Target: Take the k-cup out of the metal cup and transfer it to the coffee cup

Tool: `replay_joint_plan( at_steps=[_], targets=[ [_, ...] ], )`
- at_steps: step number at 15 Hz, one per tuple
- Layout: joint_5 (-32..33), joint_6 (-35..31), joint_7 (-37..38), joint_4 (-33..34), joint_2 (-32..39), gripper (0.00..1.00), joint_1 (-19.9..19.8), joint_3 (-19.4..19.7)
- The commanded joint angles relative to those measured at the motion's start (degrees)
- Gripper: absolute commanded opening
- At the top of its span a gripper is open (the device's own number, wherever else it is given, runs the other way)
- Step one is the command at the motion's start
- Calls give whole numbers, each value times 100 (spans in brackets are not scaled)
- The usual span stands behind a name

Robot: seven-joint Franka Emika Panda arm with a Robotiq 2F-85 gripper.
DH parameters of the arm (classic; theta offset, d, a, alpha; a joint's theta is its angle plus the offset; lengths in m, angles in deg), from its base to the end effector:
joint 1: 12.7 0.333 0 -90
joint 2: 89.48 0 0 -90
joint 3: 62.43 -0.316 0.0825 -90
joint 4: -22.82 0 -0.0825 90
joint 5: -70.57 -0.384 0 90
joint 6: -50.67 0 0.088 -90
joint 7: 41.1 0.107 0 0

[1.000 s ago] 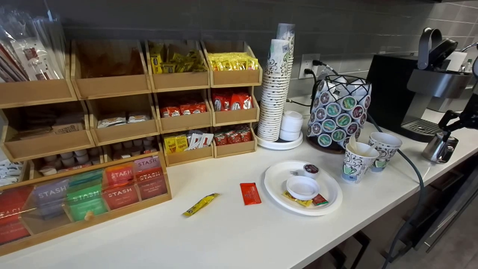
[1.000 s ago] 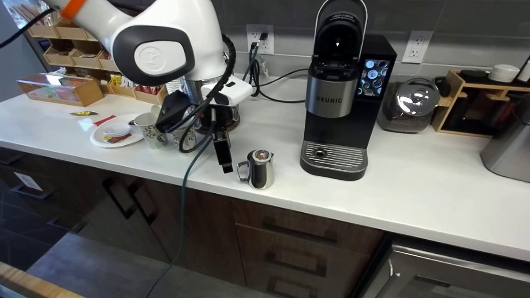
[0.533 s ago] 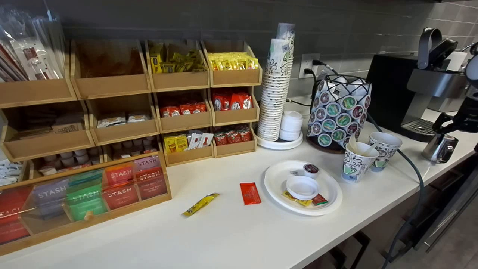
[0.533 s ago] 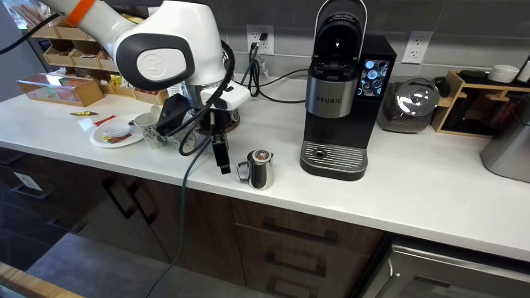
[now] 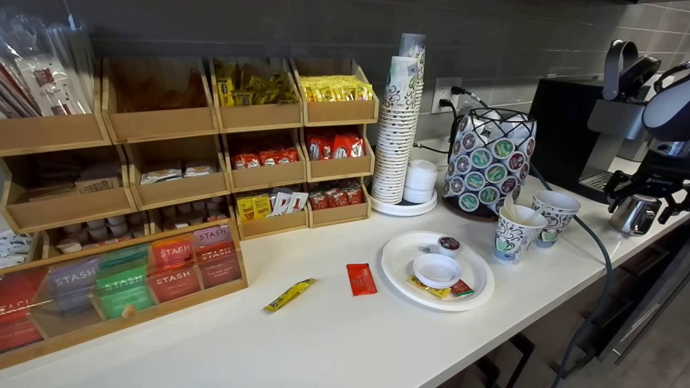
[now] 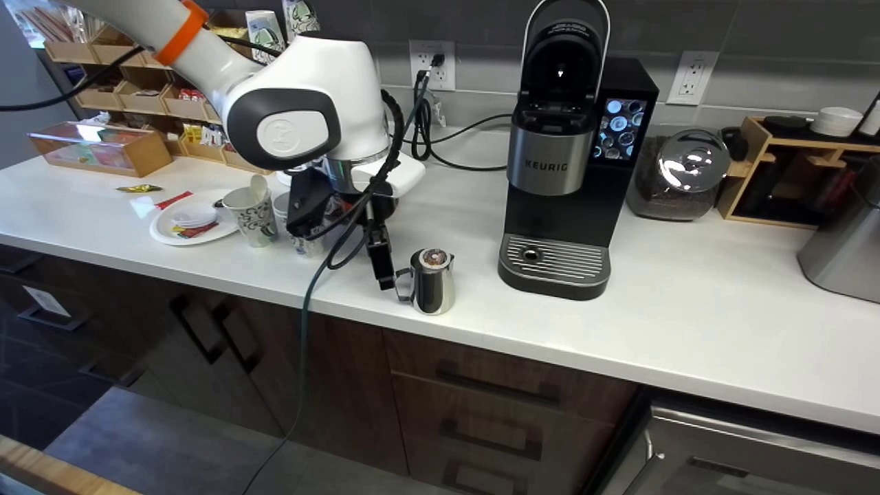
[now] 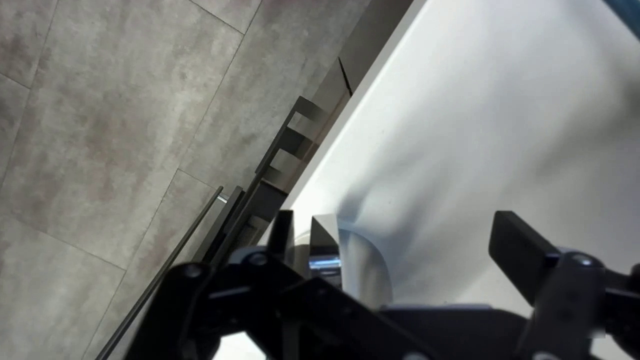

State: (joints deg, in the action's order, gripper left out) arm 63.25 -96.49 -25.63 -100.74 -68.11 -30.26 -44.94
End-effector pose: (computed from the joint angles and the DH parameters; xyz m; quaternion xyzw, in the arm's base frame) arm 0.4691 -0.3306 0.2366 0.8855 -0.4634 0.0268 0.0233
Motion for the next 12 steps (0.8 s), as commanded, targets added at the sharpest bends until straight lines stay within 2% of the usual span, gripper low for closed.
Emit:
replay_joint_plan(
  at_steps=[1, 6, 8, 9, 12],
  targets=[
    [-147, 15, -435, 364, 278, 100, -245, -33],
    [-434, 94, -1232, 556, 439, 99, -634, -251],
    [-551, 120, -1414, 594, 474, 90, -733, -316],
    [-612, 107, -1500, 600, 477, 80, -776, -353],
    [-668, 46, -1590, 596, 470, 61, -803, -374]
  ],
)
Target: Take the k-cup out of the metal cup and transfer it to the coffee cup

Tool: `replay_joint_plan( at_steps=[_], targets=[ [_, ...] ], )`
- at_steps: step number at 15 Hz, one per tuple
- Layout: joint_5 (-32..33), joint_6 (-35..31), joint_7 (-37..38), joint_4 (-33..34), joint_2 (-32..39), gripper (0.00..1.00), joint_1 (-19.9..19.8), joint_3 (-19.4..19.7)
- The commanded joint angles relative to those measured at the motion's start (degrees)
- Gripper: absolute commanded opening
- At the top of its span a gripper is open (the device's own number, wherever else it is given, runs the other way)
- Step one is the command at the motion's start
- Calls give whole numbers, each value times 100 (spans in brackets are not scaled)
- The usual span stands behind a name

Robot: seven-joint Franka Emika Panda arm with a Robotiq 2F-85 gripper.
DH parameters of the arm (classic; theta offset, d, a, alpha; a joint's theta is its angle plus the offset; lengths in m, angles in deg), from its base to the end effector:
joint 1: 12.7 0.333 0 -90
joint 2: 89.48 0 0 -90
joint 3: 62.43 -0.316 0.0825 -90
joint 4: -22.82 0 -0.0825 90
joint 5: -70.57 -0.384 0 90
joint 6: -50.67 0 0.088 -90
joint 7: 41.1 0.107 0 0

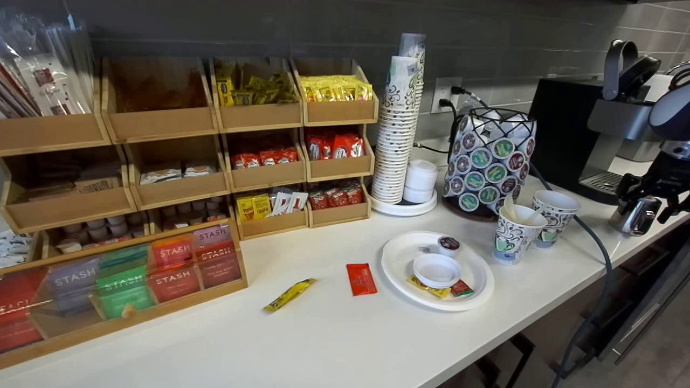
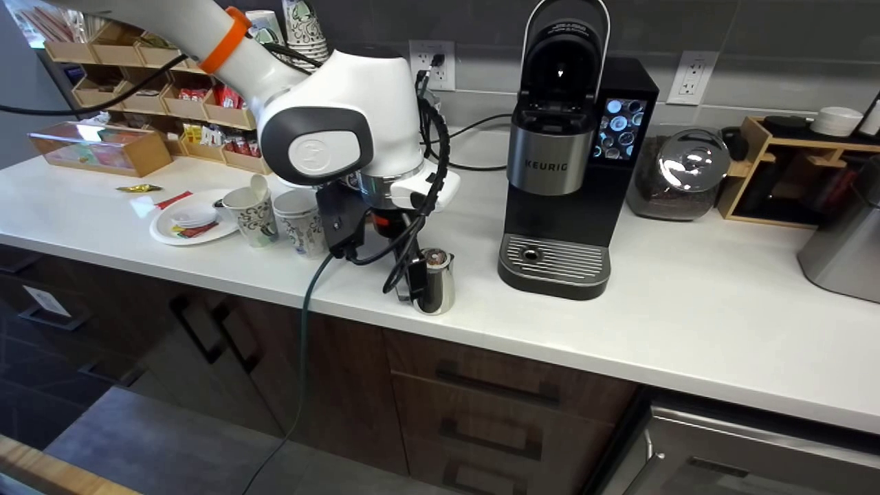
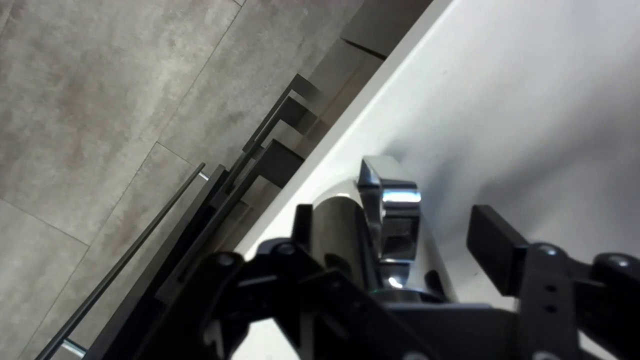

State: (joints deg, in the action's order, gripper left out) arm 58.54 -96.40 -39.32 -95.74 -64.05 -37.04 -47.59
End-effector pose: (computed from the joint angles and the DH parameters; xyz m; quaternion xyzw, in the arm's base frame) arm 0.4629 -0.3780 0.2273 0.9085 -0.4162 0.0376 0.0069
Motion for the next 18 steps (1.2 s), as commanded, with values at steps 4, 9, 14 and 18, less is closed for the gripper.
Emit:
replay_joint_plan(
  at_steps=[4, 9, 14, 18],
  targets=[
    [42, -63, 117, -49, -93, 48, 50, 140],
    [192, -201, 450, -109, -128, 12, 192, 357],
    [327, -555, 475, -330, -289, 4, 320, 422],
    [846, -1090, 117, -844, -689, 4, 532, 407]
  ],
)
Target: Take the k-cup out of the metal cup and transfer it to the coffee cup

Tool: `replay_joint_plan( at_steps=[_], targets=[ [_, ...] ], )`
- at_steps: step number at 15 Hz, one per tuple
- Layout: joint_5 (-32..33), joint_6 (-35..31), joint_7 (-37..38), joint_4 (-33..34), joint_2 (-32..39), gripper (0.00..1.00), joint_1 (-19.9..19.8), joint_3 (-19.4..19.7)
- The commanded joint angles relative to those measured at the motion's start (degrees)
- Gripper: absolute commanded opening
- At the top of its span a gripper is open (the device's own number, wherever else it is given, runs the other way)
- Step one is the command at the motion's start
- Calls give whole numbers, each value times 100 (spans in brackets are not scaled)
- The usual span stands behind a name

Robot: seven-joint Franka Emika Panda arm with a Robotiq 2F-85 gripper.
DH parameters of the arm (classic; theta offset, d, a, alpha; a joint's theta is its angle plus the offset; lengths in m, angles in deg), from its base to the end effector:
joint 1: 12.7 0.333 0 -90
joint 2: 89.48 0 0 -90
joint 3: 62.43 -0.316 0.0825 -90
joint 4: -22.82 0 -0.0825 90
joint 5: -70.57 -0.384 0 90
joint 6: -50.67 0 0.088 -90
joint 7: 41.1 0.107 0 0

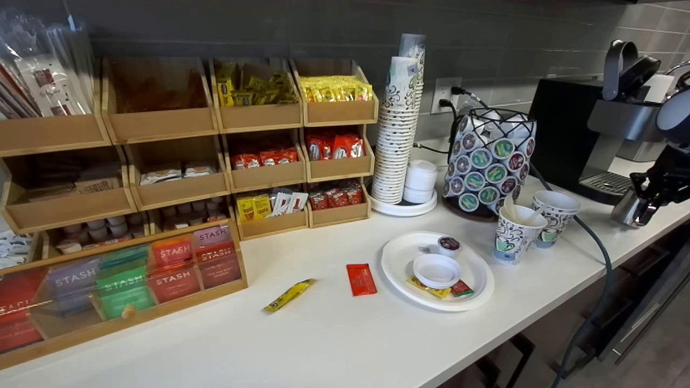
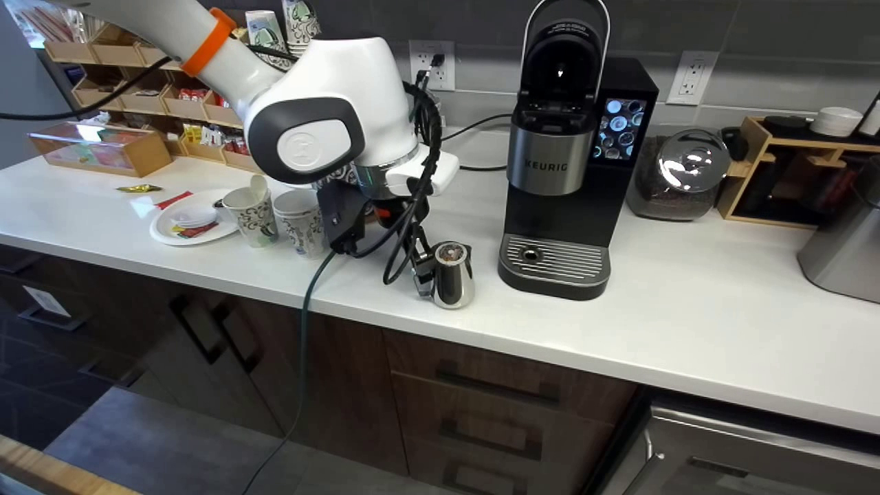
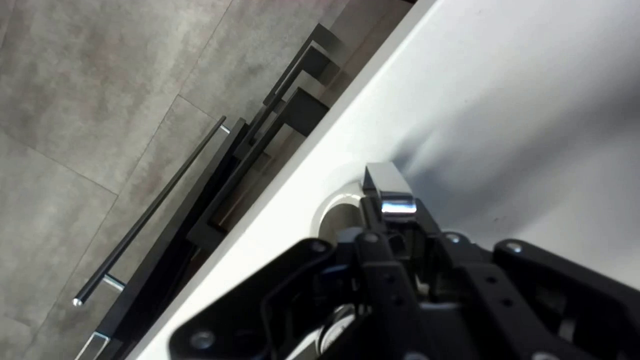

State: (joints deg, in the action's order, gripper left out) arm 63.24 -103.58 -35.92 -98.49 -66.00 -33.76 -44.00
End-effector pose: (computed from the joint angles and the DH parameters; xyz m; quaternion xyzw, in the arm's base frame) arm 0.4601 -0.3797 0.2450 0.9059 -0.4116 0.0826 0.0555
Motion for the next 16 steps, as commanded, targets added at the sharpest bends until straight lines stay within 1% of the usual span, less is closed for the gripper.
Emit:
replay_joint_plan(
  at_steps=[1, 2, 5, 7, 9, 11, 13, 14, 16],
  targets=[
    [589, -442, -386, -756, -686, 4, 276, 46],
    [791, -471, -501, -894, -834, 4, 337, 61],
    [1434, -19, -899, -1220, -1446, 4, 480, 96],
    [1704, 498, -1333, -1346, -1954, 4, 459, 27],
    [2076, 1200, -1622, -1363, -2381, 4, 495, -10],
    [2530, 1836, -1773, -1393, -2750, 4, 545, -104],
    [2794, 2375, -1998, -1385, -2981, 4, 602, -249],
    [2504, 2072, -1815, -1173, -2613, 17, 523, -183],
    [2626, 2326, -1905, -1244, -2833, 17, 578, -266]
  ],
)
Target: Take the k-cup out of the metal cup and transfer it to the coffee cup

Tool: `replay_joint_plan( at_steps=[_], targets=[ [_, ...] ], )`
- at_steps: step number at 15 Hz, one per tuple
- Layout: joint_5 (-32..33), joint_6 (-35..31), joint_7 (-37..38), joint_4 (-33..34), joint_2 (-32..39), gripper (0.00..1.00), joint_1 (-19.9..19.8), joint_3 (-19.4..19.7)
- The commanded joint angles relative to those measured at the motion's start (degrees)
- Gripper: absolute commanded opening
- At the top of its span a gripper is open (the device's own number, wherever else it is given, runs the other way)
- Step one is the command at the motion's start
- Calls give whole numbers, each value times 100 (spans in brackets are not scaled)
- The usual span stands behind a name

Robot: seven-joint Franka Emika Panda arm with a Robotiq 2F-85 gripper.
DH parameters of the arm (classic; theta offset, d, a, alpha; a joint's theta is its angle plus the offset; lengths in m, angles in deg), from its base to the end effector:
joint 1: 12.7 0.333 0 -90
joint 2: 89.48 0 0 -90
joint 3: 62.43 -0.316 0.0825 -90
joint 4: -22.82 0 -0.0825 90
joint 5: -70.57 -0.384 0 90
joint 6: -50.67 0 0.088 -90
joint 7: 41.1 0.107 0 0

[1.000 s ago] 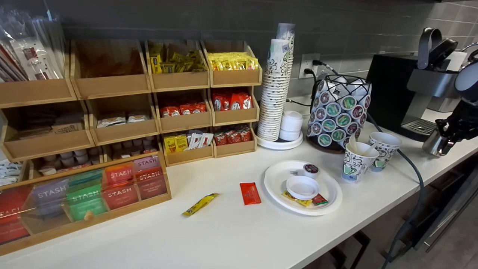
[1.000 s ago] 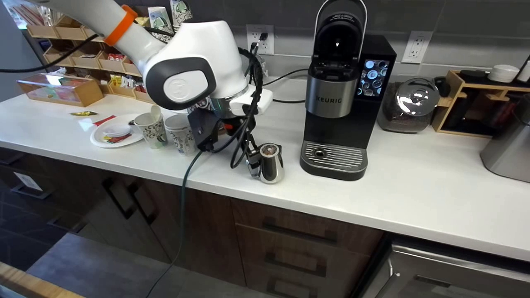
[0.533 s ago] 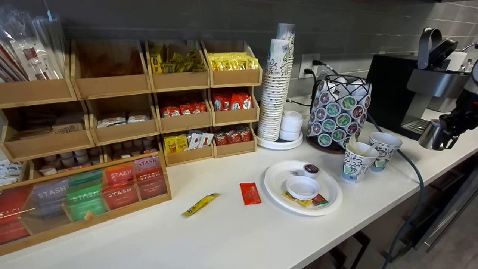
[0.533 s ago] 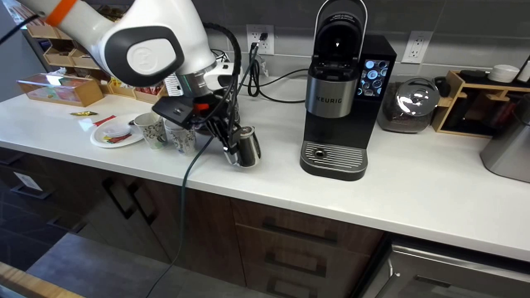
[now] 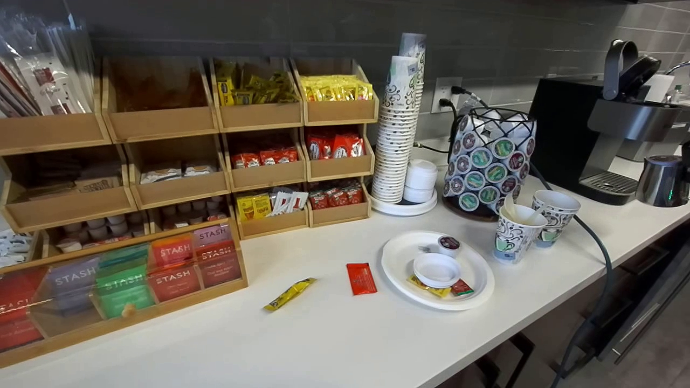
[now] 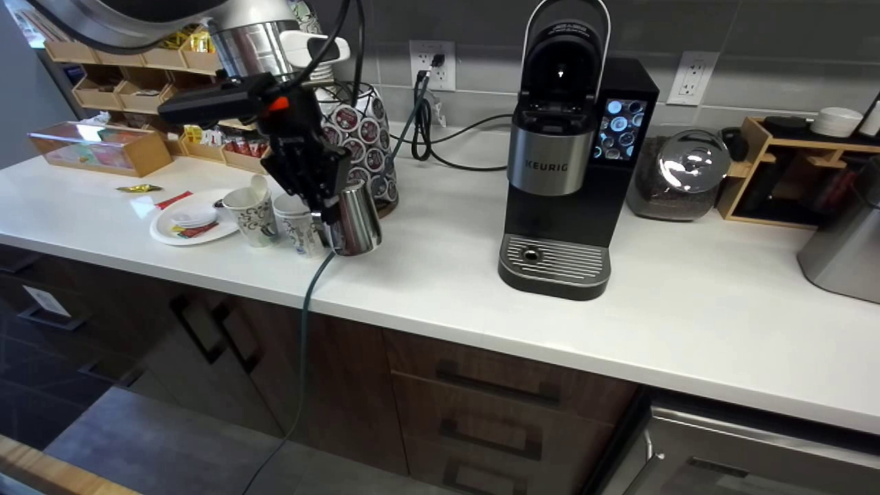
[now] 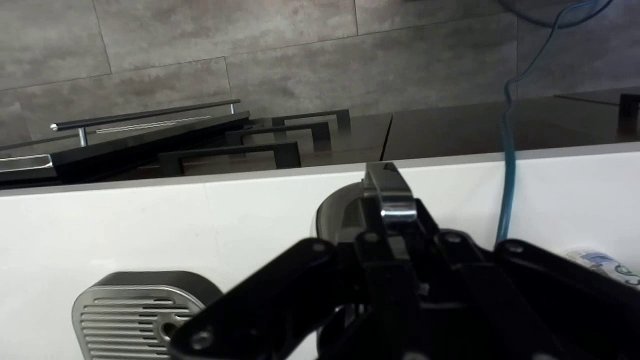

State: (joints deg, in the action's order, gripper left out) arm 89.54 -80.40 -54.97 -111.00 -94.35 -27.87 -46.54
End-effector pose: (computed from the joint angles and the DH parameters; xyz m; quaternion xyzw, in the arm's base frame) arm 0.4231 -0.2641 0.3731 0.9923 -0.0424 -0.0272 0.1127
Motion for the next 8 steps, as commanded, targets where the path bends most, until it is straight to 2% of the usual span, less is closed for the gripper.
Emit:
replay_joint_plan(
  at_steps=[1, 5, 6, 8],
  targets=[
    [17, 18, -11, -22, -34, 17, 0, -26],
    [32, 18, -61, -46, -24, 17, 1, -25],
    [327, -56, -79, -247, -244, 4, 64, -123],
    [944, 49, -8, -665, -752, 4, 208, -383]
  ],
)
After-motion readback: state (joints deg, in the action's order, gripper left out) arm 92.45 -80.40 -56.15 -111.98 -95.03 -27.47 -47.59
